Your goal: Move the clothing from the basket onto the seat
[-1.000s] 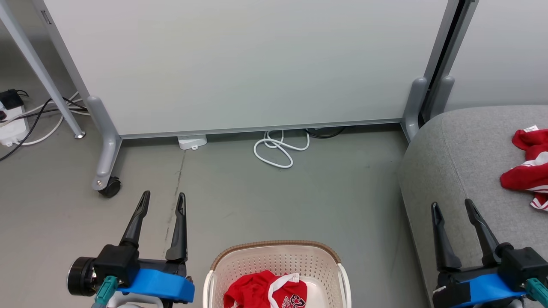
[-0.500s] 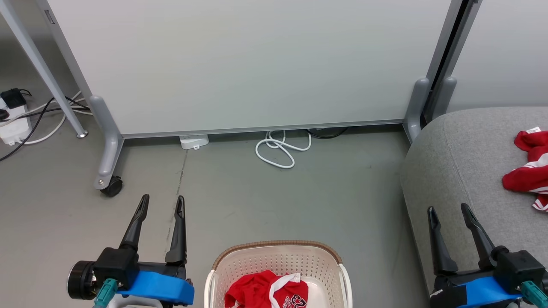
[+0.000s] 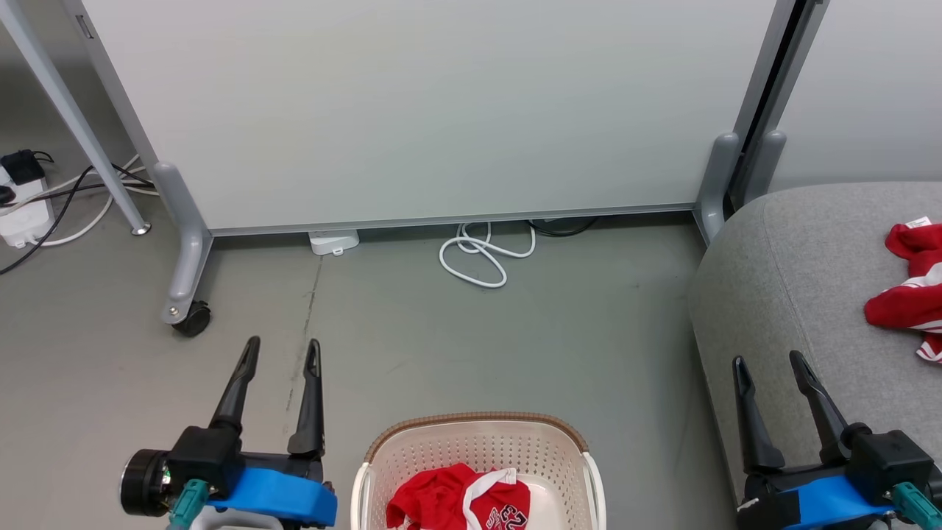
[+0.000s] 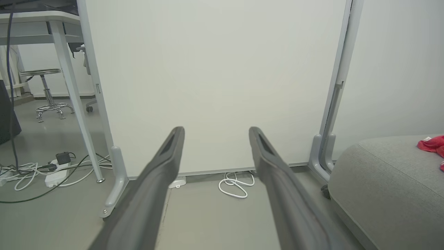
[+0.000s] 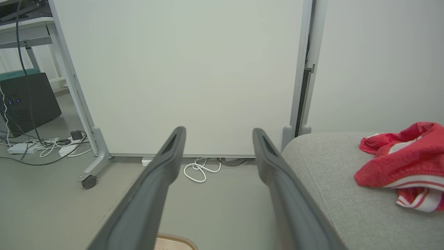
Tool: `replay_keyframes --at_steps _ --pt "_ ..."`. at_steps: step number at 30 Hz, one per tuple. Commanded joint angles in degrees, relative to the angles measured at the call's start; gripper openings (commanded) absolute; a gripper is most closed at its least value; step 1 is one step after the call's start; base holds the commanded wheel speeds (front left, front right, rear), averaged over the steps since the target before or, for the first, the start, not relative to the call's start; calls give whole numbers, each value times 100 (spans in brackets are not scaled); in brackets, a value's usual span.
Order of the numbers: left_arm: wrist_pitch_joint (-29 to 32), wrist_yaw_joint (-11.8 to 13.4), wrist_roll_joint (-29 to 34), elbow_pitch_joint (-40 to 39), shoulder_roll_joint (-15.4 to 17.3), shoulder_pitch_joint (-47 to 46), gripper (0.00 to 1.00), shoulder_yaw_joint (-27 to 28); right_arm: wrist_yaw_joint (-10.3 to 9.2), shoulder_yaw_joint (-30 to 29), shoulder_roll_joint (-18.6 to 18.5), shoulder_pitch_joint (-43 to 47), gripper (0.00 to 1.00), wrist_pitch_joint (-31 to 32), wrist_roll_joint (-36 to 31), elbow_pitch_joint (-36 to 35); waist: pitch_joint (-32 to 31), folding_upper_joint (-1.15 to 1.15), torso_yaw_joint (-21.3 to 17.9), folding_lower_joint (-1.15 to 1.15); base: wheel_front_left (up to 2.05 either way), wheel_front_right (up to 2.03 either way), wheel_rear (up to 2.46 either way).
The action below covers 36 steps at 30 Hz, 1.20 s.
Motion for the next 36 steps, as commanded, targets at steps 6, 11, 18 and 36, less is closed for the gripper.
replay_keyframes --at_steps 6,11,18,36 --pt "-16 -46 61 283 29 -322 100 -352 3 17 -26 -162 100 -22 -3 -23 107 0 -56 0 0 0 0" --pt "-16 -39 -56 715 109 -759 100 -912 3 70 -101 -359 100 -22 39 -85 361 0 -194 0 0 0 0" --pt "-16 -39 -284 1701 308 -1649 100 -1927 3 172 -252 -847 100 -22 98 -241 1034 0 -542 0 0 0 0" --pt "-16 -38 -753 4192 520 -3618 100 -4069 3 492 -414 -2001 100 -22 268 -506 2839 0 -1083 0 0 0 0"
